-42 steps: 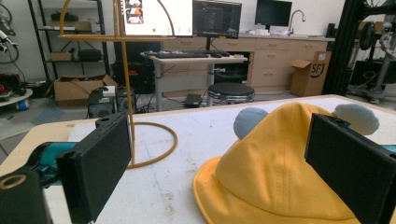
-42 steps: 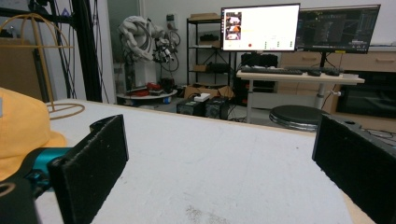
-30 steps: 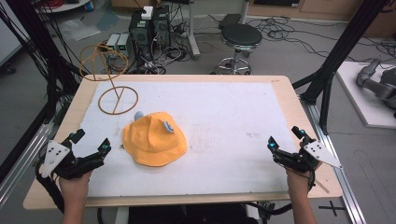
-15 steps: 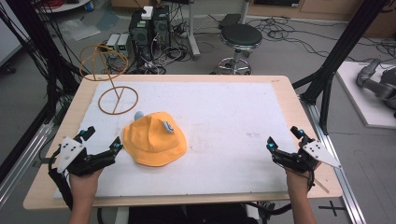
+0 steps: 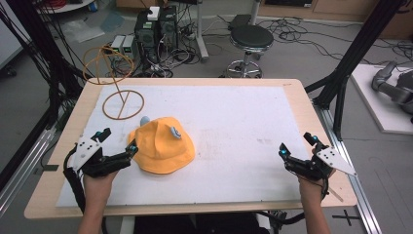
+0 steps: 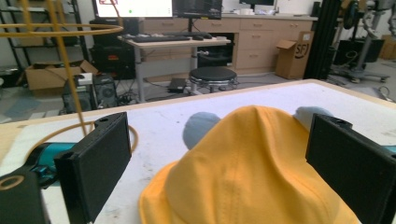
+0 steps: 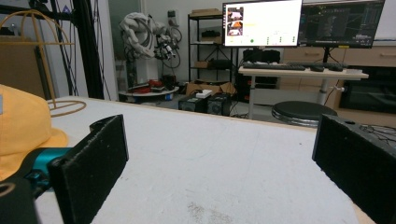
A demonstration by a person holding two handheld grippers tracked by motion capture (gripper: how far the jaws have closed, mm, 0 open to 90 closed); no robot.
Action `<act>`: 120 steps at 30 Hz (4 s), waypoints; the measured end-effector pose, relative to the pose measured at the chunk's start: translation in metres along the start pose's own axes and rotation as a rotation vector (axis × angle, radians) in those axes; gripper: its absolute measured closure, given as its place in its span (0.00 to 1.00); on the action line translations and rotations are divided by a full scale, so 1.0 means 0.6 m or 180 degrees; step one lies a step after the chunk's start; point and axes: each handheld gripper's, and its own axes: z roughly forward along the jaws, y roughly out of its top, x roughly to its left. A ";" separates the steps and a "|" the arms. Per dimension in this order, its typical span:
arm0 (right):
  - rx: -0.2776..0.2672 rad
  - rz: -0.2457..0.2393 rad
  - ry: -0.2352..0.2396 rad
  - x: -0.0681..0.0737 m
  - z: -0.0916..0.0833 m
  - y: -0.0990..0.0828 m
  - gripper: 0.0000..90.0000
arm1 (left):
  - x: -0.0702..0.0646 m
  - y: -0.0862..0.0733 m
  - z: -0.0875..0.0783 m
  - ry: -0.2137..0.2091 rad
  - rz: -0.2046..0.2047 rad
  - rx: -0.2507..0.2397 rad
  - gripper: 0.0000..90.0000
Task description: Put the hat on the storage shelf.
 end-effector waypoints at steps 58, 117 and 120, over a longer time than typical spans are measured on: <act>0.0159 -0.0060 -0.0083 -0.004 -0.025 -0.005 0.03 | -0.050 -0.047 0.127 -0.0550 -0.0320 0.0799 0.96; 0.0203 -0.0136 -0.0064 0.001 -0.021 -0.006 0.03 | 0.017 0.212 0.052 -0.0039 0.0183 -0.0841 0.98; 0.0212 -0.0145 -0.0054 0.003 -0.021 -0.007 0.04 | 0.029 0.231 0.052 0.0042 0.0220 -0.0899 0.98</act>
